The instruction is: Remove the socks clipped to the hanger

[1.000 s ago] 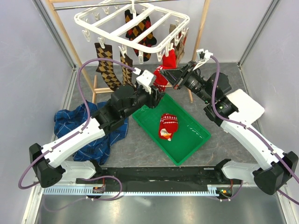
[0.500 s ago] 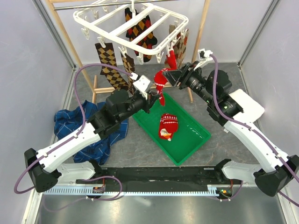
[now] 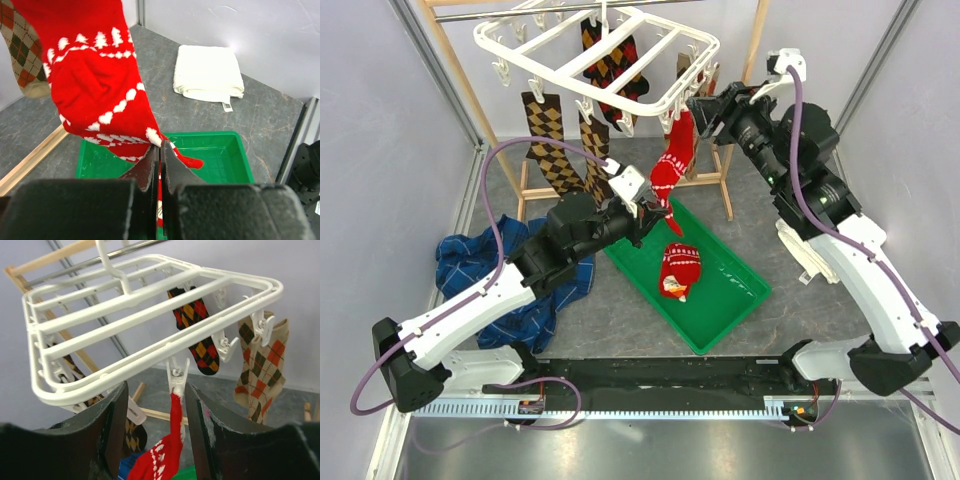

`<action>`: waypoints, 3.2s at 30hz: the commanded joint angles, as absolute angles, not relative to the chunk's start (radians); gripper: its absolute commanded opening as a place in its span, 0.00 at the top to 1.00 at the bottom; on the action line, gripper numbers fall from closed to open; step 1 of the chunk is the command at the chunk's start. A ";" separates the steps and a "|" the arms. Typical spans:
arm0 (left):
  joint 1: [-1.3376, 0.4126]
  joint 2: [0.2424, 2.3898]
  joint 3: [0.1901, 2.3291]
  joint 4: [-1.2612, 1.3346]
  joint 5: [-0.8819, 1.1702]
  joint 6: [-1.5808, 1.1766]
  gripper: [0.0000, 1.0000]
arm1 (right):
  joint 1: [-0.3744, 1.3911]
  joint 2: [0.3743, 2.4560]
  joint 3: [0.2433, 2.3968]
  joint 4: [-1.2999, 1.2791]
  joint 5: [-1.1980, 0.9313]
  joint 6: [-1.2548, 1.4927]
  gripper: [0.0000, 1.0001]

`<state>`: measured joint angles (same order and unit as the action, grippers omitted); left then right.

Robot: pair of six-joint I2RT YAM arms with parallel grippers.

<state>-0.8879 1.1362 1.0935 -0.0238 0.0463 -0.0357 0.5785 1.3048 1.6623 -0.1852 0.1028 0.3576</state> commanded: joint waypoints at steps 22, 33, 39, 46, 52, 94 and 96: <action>-0.893 1.086 1.083 0.006 0.130 -0.038 0.98 | 0.580 1.459 1.763 -0.150 0.184 0.334 0.43; -0.893 1.091 1.085 0.006 0.141 -0.043 0.98 | 0.583 1.489 1.752 -0.095 0.204 0.354 0.45; -0.893 1.089 1.086 0.006 0.146 -0.044 0.98 | 0.601 1.496 1.743 -0.072 0.216 0.347 0.46; -0.893 1.081 1.085 0.006 0.147 -0.043 0.98 | 0.612 1.508 1.744 -0.057 0.250 0.334 0.83; -0.893 1.086 1.083 0.006 0.143 -0.041 0.98 | 0.611 1.490 1.704 -0.052 0.256 0.333 1.00; -1.028 1.319 0.974 -0.029 -0.222 -0.296 0.25 | 0.612 0.565 0.816 -0.265 0.308 0.367 0.12; -1.029 1.284 0.966 -0.040 -0.254 -0.276 0.25 | 0.612 0.552 0.801 -0.268 0.308 0.368 0.12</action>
<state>-1.0237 1.3685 0.9573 -0.0429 -0.1429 -0.2802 0.6079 0.5785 0.8223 -0.2646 0.2932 0.3878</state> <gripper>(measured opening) 0.746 0.884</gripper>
